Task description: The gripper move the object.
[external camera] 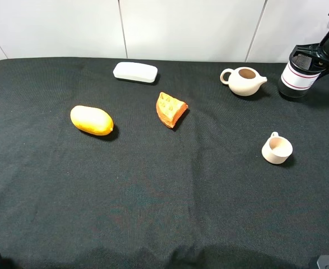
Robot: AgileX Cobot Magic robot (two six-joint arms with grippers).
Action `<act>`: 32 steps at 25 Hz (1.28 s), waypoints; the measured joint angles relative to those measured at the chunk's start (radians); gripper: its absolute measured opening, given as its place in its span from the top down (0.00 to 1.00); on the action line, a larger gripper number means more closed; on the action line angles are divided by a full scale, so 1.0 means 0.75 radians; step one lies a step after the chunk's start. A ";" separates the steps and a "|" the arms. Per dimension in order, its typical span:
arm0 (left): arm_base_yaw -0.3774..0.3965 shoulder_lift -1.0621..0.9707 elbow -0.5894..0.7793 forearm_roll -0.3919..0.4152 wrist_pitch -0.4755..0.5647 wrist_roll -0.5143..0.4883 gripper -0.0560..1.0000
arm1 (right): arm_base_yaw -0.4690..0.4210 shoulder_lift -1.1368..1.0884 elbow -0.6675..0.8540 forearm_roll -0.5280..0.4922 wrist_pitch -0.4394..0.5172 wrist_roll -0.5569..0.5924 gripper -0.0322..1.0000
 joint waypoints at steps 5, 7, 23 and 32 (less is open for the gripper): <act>0.000 0.000 0.000 0.000 0.000 0.000 0.01 | 0.000 0.000 0.000 0.019 0.008 0.000 0.86; 0.000 0.000 0.000 0.000 0.000 0.000 0.01 | 0.000 0.000 -0.002 0.033 0.008 0.000 0.77; 0.000 0.000 0.000 0.000 0.000 0.000 0.01 | 0.000 0.000 -0.004 0.045 0.043 0.000 0.41; 0.000 0.000 0.000 0.000 0.000 0.000 0.01 | 0.000 -0.082 -0.005 0.045 0.139 0.000 0.41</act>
